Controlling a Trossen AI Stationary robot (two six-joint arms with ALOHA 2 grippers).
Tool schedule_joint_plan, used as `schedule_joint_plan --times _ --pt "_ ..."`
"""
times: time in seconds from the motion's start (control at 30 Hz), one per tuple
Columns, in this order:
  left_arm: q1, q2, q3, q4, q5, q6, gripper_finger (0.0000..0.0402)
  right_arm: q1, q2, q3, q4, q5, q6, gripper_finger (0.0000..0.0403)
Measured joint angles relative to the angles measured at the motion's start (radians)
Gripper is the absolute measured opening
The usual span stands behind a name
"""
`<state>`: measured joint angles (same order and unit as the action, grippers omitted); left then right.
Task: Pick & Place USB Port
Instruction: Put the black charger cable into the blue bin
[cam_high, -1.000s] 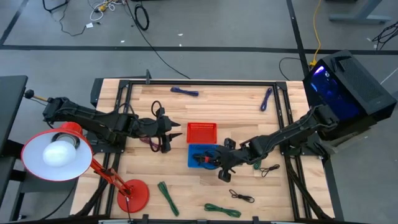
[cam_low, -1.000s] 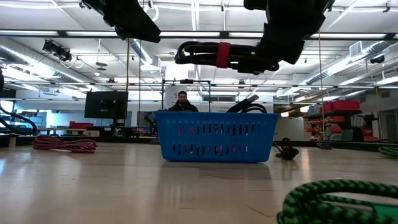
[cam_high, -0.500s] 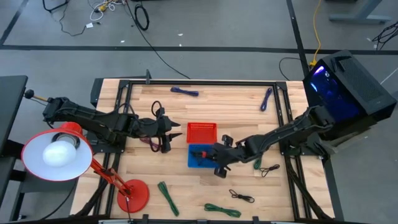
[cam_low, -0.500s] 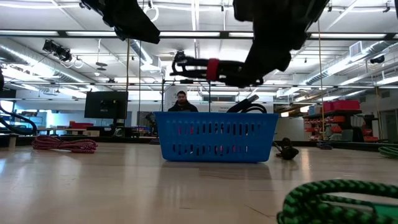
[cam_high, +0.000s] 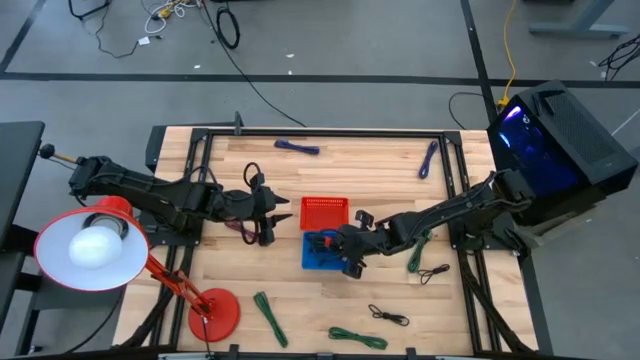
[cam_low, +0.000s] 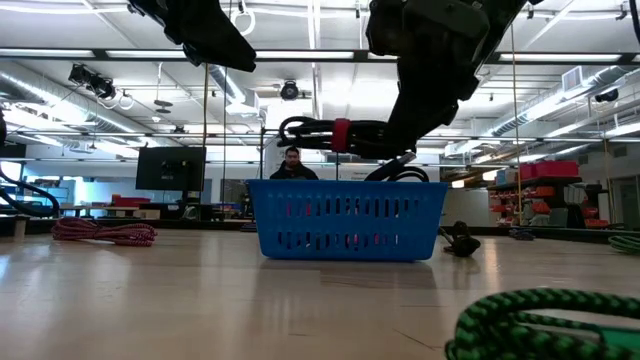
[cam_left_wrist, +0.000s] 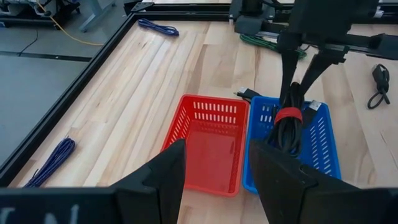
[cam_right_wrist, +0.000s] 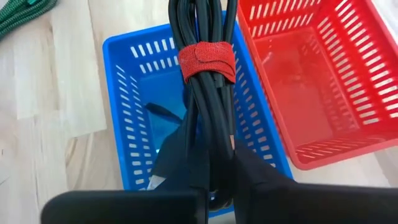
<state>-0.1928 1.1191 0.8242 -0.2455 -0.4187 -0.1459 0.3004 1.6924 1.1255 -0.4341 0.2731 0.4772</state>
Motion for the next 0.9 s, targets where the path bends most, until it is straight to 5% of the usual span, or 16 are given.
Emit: schedule_joint_plan --times 0.33,0.67,0.9 --pt "-0.001 0.000 0.000 -0.001 0.000 0.000 0.0179 -0.014 0.025 0.000 -0.017 0.001 0.000 0.0027" --pt "-0.001 0.000 0.000 -0.005 0.000 -0.001 0.0179 -0.013 0.028 -0.001 -0.023 0.007 0.004 0.0133" --pt "-0.001 0.000 0.000 -0.006 0.000 -0.002 0.0179 -0.014 0.028 -0.001 -0.022 0.069 -0.012 0.0160"
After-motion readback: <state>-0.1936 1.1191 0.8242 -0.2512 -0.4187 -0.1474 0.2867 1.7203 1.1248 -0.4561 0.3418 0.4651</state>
